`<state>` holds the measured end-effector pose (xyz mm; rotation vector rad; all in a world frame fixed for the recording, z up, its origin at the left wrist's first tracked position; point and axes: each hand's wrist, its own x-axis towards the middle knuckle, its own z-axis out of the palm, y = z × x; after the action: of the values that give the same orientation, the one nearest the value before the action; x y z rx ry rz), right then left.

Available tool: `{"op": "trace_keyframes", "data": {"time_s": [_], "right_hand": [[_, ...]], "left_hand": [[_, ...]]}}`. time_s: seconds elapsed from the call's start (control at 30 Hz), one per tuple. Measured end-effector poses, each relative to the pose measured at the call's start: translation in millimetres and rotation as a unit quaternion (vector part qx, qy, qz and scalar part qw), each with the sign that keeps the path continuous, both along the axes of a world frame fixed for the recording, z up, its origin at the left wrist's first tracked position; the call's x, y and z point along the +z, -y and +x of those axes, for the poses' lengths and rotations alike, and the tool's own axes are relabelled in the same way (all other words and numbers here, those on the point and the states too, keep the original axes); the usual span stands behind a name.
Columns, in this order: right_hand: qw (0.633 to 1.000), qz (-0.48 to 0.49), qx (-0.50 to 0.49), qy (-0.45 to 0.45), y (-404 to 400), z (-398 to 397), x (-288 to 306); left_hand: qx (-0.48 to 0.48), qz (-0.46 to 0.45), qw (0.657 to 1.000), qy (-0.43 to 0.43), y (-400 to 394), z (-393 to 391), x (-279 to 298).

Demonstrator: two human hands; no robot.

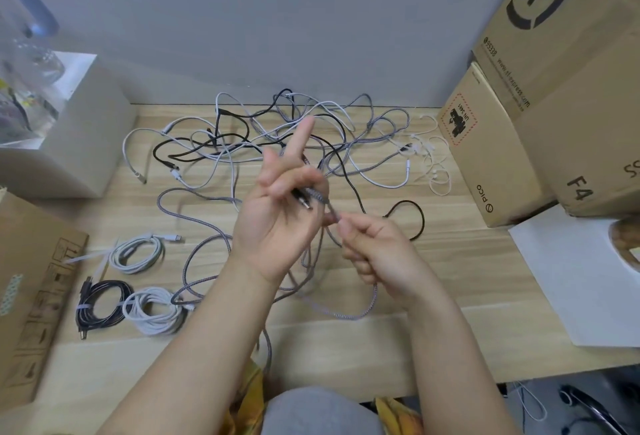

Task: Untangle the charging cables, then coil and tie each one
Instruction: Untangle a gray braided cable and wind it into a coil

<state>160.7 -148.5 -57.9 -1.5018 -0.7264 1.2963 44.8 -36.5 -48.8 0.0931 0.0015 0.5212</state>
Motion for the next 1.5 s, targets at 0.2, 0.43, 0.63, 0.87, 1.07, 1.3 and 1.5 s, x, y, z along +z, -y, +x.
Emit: {"op": "trace_keyframes", "data": {"time_s": [0.2, 0.43, 0.63, 0.87, 1.07, 1.3, 1.5], "right_hand": [[0.962, -0.071, 0.12, 0.234, 1, -6, 5], [0.99, -0.091, 0.029, -0.105, 2, -6, 6], [0.922, 0.013, -0.092, -0.376, 2, 8, 15], [0.972, 0.096, -0.167, 0.132, 4, 14, 20], [0.95, 0.119, -0.238, 0.162, -3, 23, 10], [0.999, -0.035, -0.017, 0.023, 1, 14, -9], [0.986, -0.091, 0.088, -0.104, 10, 8, 4]], "left_hand": [[0.055, 0.235, 0.954, -0.178, 6, 12, -19], [0.06, 0.572, 0.725, -0.38, -5, 7, -33], [0.044, 0.729, 0.482, -0.484, -18, -2, -44], [-0.094, 0.595, 0.682, -0.414, -19, -15, -32], [-0.213, 0.326, 0.921, 0.006, -1, -9, -16], [0.067, -0.067, 0.995, 0.029, -4, 18, -11], [0.105, -0.067, 0.992, -0.028, -24, 6, -16]]}}
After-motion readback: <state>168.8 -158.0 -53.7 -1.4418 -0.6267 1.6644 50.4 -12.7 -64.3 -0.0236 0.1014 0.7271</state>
